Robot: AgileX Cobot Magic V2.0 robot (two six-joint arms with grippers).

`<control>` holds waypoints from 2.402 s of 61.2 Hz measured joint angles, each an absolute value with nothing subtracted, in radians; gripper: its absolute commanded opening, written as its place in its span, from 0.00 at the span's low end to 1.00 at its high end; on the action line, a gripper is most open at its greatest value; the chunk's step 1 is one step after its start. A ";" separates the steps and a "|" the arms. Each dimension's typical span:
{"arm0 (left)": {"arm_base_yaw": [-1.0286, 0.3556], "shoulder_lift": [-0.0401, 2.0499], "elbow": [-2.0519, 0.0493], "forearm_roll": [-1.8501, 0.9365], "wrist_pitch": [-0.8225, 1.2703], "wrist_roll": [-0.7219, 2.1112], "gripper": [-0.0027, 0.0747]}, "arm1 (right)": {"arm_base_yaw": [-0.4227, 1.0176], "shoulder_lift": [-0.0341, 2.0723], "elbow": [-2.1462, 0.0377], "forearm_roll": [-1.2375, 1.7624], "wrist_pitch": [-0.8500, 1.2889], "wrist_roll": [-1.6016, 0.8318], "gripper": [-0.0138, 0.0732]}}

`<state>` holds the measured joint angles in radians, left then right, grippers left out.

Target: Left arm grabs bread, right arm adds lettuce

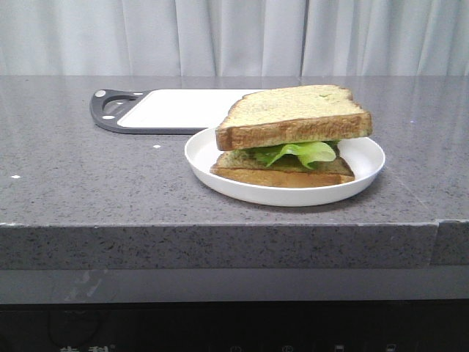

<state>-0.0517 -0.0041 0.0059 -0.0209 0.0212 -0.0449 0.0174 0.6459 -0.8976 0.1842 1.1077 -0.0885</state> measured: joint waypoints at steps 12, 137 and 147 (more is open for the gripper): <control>-0.052 -0.004 0.006 -0.021 0.021 -0.045 0.01 | 0.017 0.646 -0.898 0.184 1.108 -0.089 0.08; -0.052 -0.004 0.006 -0.020 0.018 -0.045 0.01 | 0.105 -0.009 0.027 0.034 0.060 0.066 0.08; -0.052 -0.004 0.006 -0.020 0.018 -0.045 0.01 | 0.095 -0.009 0.027 0.028 0.057 0.076 0.08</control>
